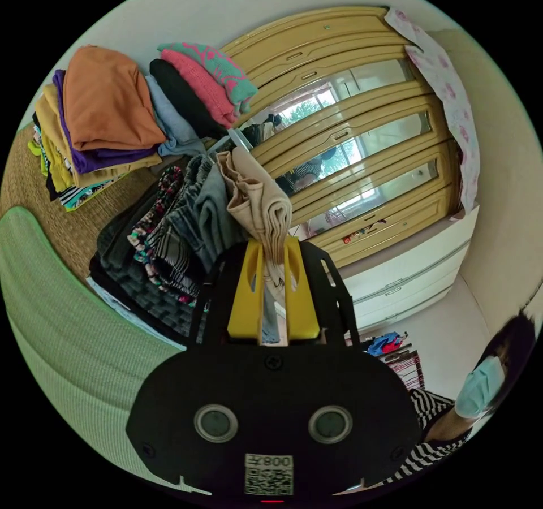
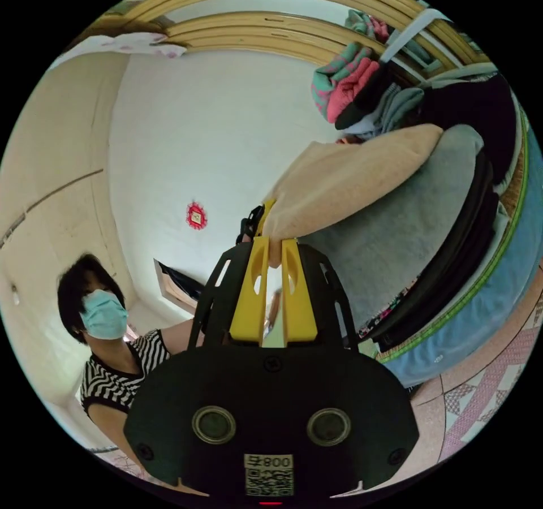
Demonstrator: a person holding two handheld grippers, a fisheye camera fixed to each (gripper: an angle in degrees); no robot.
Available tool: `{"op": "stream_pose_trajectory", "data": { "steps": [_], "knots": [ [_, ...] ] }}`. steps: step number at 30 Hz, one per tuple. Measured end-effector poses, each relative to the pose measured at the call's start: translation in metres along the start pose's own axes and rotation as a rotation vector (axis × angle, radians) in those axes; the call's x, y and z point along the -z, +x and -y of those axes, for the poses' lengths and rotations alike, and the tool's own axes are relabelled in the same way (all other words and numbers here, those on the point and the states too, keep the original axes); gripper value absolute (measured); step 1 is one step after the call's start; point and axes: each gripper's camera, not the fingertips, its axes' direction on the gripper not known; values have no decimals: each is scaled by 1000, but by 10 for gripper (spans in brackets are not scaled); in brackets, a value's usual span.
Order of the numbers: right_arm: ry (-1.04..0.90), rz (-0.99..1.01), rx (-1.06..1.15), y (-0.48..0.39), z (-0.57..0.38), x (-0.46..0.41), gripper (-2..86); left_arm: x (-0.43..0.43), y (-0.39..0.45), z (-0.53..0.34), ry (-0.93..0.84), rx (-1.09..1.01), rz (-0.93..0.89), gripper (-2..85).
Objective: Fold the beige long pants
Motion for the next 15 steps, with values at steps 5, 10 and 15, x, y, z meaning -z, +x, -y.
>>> {"op": "stream_pose_trajectory", "data": {
  "steps": [5, 10, 15],
  "knots": [
    [-24, -156, 155, -43, 36, 14, 17, 3, 73, 20, -5, -68, -24, 67],
    [-171, -253, 41, 17, -10, -16, 18, -5, 96, 2, -153, -46, 160, 68],
    [-123, -109, -25, 63, -21, -25, 19, 9, 133, -17, -119, -84, 185, 70]
  ]
}}
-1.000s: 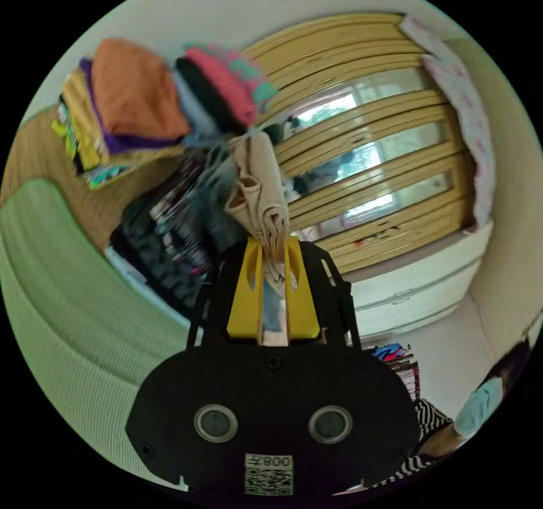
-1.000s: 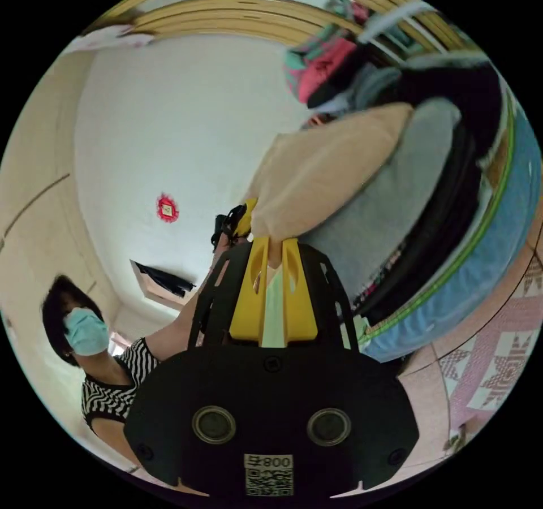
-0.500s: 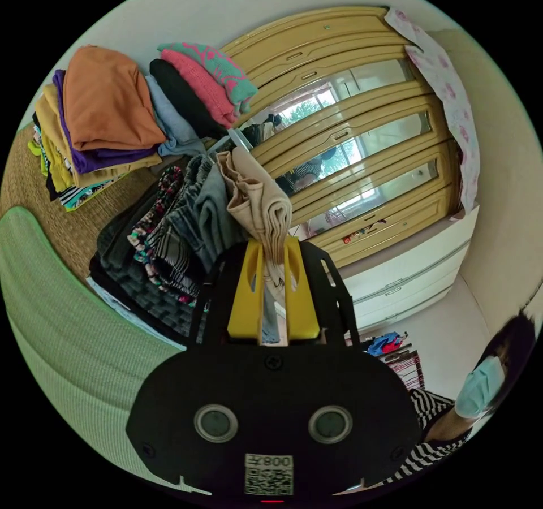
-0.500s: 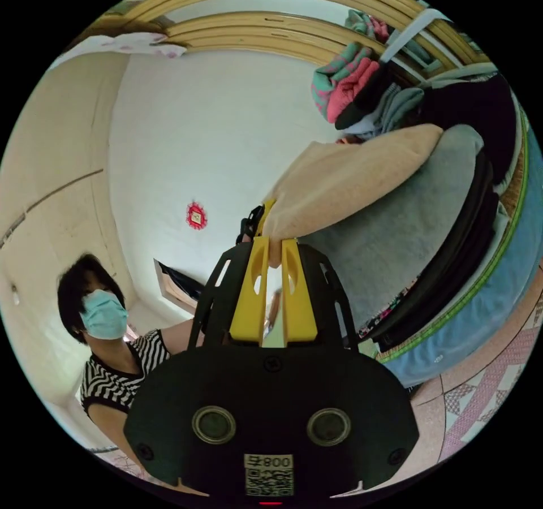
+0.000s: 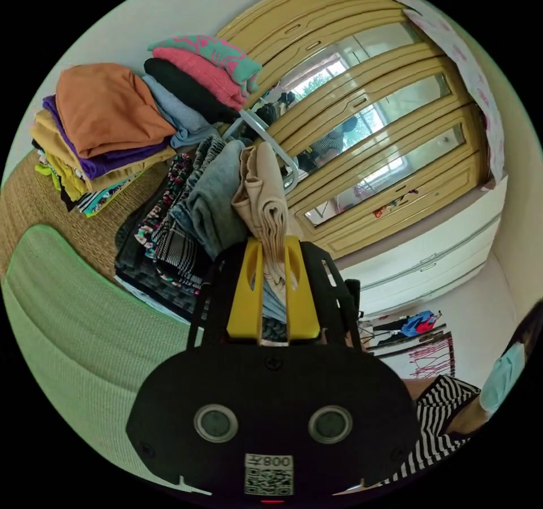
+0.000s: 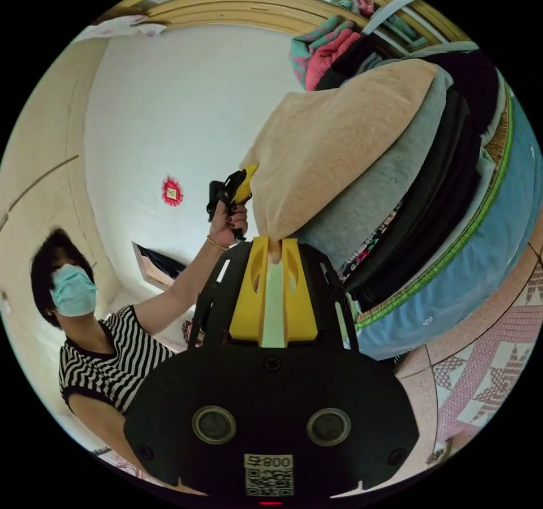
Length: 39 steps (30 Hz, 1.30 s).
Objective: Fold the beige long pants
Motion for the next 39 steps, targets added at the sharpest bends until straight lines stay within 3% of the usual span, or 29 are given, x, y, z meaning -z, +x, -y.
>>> {"op": "stream_pose_trajectory", "data": {
  "steps": [9, 12, 16, 19, 23, 28, 32, 35, 39],
  "knots": [
    [100, -125, -51, 3, -24, 27, 4, 26, 56, -29, 55, -17, -3, 69],
    [161, -231, 48, -27, 2, 28, 2, 52, 75, -48, 144, -36, 61, 53],
    [84, -356, 235, -70, 101, -40, 1, 80, 112, -63, 301, -100, 103, 19],
    [30, -466, 266, -78, 174, -111, 1, 70, 136, -52, 257, -151, 115, 8],
    [-7, -582, 235, -64, 236, -200, 1, 51, 151, -41, 164, -206, 279, 3],
    [-86, -575, 215, -34, 259, -273, 1, 54, 142, -50, 178, -182, 398, 1],
    [-130, -563, 198, -23, 273, -306, 1, 61, 125, -56, 217, -123, 345, 0],
    [-132, -575, 191, -20, 276, -315, 1, 56, 138, -54, 203, -153, 430, 0],
    [-114, -562, 202, -25, 272, -312, 2, 57, 147, -51, 177, -161, 414, 1]
  ]
}}
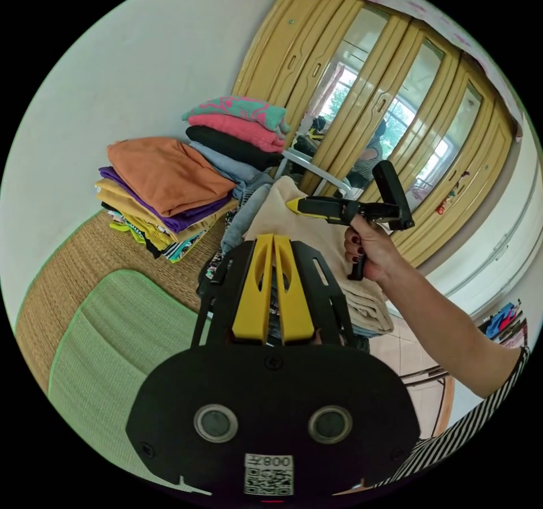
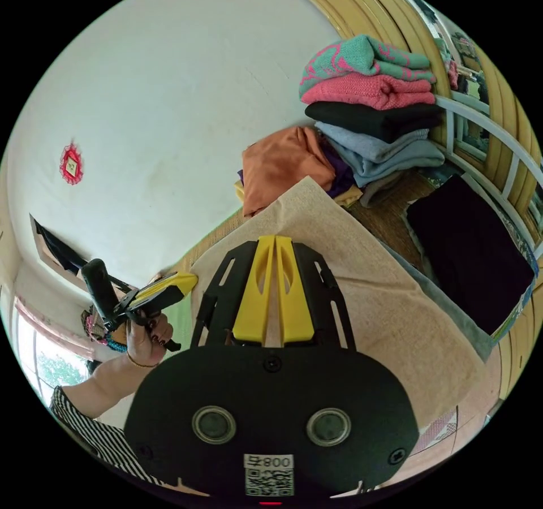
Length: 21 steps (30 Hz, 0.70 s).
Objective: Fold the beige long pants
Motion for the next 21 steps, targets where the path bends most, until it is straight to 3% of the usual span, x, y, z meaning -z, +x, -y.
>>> {"op": "stream_pose_trajectory", "data": {
  "steps": [6, 11, 13, 21],
  "knots": [
    [83, -6, 135, -40, -43, 45, 1, 34, 14, -8, 11, -74, -54, 0],
    [61, -184, 277, -81, -134, 40, 2, 72, 17, -42, 26, -134, -48, 0],
    [-9, -241, 269, -81, -148, 14, 2, 78, 18, -53, 8, -157, -12, 0],
    [87, -237, 221, -64, -155, -12, 1, 77, -8, -89, -47, -188, 41, 1]
  ]
}}
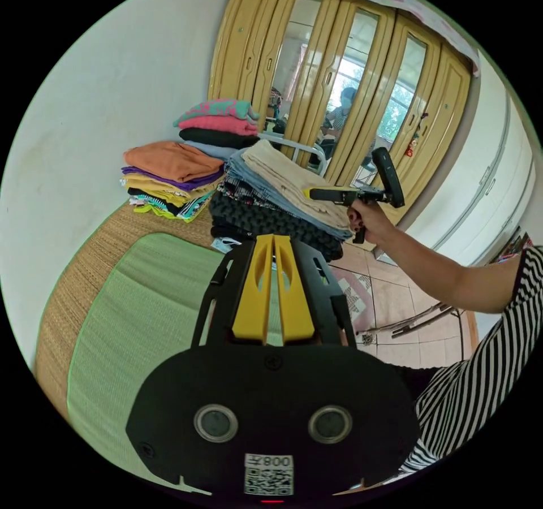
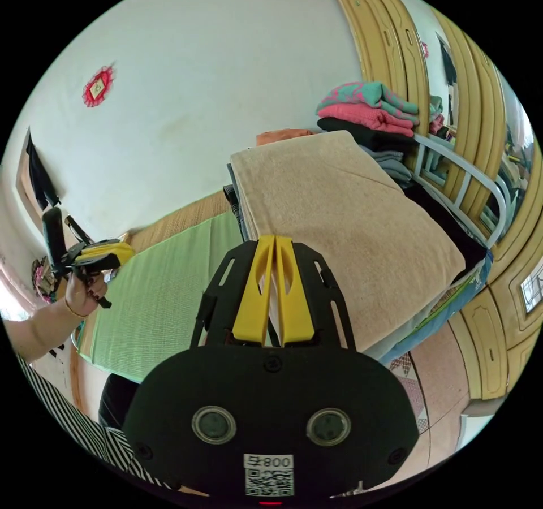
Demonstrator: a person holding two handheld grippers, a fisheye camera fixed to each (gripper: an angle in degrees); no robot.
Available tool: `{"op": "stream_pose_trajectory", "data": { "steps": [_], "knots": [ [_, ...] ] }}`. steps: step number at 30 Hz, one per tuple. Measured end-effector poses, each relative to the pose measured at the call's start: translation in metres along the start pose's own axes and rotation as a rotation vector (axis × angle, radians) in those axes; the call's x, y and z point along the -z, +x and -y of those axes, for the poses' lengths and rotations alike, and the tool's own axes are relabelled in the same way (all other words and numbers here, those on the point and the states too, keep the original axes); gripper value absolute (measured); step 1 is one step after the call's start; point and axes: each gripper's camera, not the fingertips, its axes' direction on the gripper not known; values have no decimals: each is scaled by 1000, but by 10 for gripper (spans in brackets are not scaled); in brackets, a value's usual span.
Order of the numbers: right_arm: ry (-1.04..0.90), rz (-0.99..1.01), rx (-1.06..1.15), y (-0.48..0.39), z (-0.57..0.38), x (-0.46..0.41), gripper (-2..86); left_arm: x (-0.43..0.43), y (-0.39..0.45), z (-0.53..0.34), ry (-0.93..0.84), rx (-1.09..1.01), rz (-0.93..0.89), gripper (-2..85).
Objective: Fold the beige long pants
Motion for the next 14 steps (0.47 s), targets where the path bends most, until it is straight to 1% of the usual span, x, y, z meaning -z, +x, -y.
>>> {"op": "stream_pose_trajectory", "data": {
  "steps": [3, 4, 5, 6, 8, 10, 12, 14],
  "knots": [
    [14, 92, 32, 21, 2, -1, 2, -29, -29, -1, -23, -7, -88, 2],
    [28, 165, 49, 34, 7, 4, 2, -46, -44, 3, -45, -6, -147, 2],
    [78, 217, 52, 52, 13, 14, 3, -64, -60, 8, -60, -4, -216, 3],
    [110, 222, 48, 62, 16, 20, 4, -73, -68, 11, -66, 1, -249, 2],
    [231, 130, -4, 111, 30, 40, 8, -107, -100, 23, -73, 23, -338, 2],
    [275, 41, -43, 154, 43, 40, 15, -127, -122, 31, -67, 46, -374, 1],
    [244, -21, -95, 199, 64, 23, 31, -142, -141, 35, -65, 90, -404, 1],
    [97, -54, -176, 256, 99, -21, 58, -155, -162, 35, -80, 153, -425, 0]
  ]
}}
